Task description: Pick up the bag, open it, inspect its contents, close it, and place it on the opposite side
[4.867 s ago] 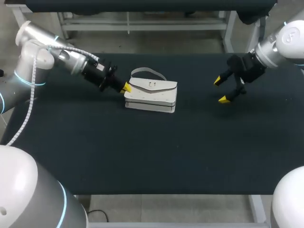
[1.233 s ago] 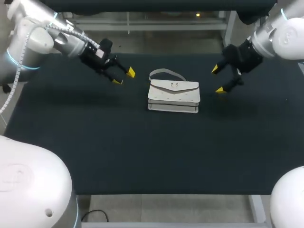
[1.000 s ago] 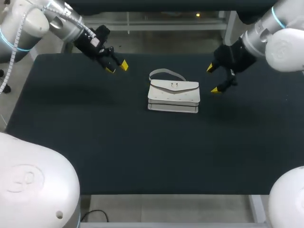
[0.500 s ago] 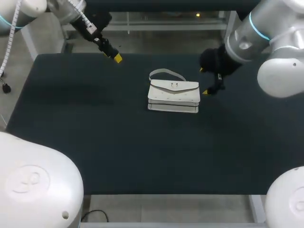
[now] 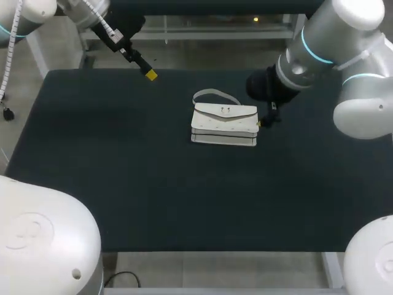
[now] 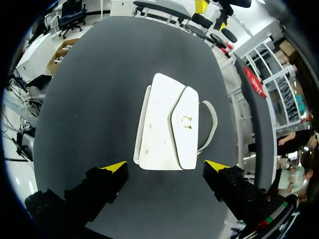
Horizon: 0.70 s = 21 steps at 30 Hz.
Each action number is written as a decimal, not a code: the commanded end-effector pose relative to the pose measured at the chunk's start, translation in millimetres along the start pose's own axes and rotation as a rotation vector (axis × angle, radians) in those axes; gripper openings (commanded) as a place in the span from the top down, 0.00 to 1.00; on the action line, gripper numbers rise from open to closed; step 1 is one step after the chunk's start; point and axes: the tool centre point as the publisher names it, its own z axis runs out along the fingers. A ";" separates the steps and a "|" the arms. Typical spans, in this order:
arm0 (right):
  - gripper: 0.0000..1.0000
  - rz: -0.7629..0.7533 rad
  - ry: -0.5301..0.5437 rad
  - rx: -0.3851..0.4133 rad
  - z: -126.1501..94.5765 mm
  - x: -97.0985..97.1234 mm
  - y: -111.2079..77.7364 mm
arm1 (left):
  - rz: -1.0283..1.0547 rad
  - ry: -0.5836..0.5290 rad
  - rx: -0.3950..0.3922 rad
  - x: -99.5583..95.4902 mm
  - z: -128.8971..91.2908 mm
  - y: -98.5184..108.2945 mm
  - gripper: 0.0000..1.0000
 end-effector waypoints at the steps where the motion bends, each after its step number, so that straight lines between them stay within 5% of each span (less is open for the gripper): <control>1: 0.00 0.006 -0.119 0.015 4.3 6.3 2.8 | -0.002 0.005 0.001 -2.8 -0.4 1.3 0.00; 9: 0.00 0.006 -0.119 0.015 4.3 6.3 2.8 | -0.002 0.005 0.001 -2.8 -0.4 1.3 0.00; 14: 0.00 0.006 -0.119 0.015 4.3 6.3 2.8 | 0.233 -0.126 -0.012 3.0 31.1 -16.4 0.00; 21: 0.00 -0.086 -0.252 0.043 15.1 25.8 25.5 | 0.451 -0.205 0.016 2.4 46.5 -34.9 0.00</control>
